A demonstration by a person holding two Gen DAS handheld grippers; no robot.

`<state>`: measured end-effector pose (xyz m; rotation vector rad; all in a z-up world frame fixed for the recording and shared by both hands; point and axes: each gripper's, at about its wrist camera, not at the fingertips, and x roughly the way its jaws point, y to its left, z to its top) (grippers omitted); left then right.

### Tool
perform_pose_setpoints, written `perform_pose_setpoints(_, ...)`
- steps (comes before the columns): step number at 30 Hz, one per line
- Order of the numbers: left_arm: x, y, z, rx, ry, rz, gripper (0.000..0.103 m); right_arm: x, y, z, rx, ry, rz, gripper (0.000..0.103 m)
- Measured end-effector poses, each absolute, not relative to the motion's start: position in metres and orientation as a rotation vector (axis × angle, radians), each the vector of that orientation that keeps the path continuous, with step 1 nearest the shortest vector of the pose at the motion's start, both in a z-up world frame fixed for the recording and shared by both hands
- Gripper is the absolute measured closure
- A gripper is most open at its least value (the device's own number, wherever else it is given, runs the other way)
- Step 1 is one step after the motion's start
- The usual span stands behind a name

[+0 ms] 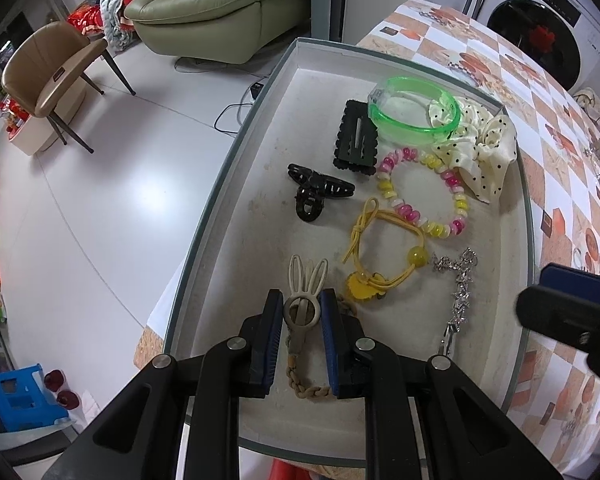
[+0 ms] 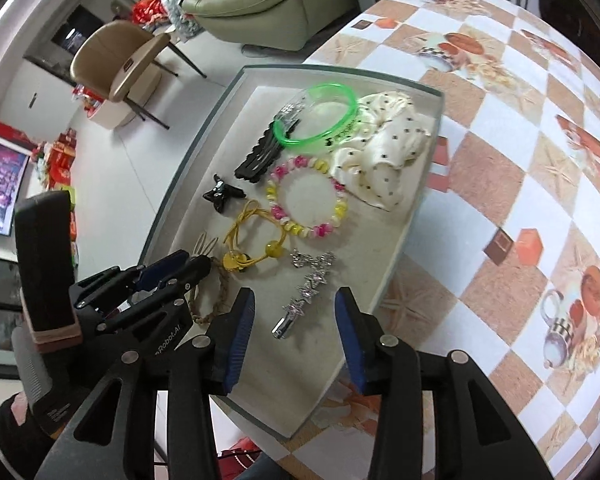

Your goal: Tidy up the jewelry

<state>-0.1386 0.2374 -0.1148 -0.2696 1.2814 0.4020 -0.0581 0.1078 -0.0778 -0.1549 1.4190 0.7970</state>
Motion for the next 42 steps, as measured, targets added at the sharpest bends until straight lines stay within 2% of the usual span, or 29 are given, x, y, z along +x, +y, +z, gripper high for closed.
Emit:
perform_pose_setpoints(25, -0.132, 0.221, -0.114, -0.226, 1.321, 0.369, 0.078, -0.056, 0.06, -0.071, -0.099, 1.441, 0.688, 0.058)
perform_pose_setpoints(26, -0.132, 0.22, -0.113, -0.226, 1.318, 0.366, 0.074, -0.056, 0.059, -0.071, -0.096, 1.441, 0.686, 0.058)
perform_pose_setpoints(27, -0.132, 0.22, -0.111, -0.223, 1.316, 0.366, 0.059, -0.056, 0.058, -0.07, -0.094, 1.442, 0.682, 0.058)
perform_pose_setpoints(28, -0.132, 0.22, -0.108, -0.215, 1.31, 0.383, 0.009, -0.056, 0.057, -0.07, -0.092, 1.443, 0.678, 0.058)
perform_pose_setpoints(29, -0.134, 0.219, -0.103, -0.198, 1.284, 0.41, 0.0, -0.056, 0.056, -0.07, -0.091, 1.444, 0.675, 0.058)
perform_pose_setpoints(41, -0.134, 0.215, -0.089, -0.2, 1.298, 0.386, 0.0, -0.054, 0.057, -0.069, -0.109, 1.463, 0.666, 0.058)
perform_pose_setpoints(42, -0.137, 0.214, -0.087, -0.204, 1.305, 0.388, 0.0, -0.054, 0.058, -0.07, -0.116, 1.471, 0.665, 0.054)
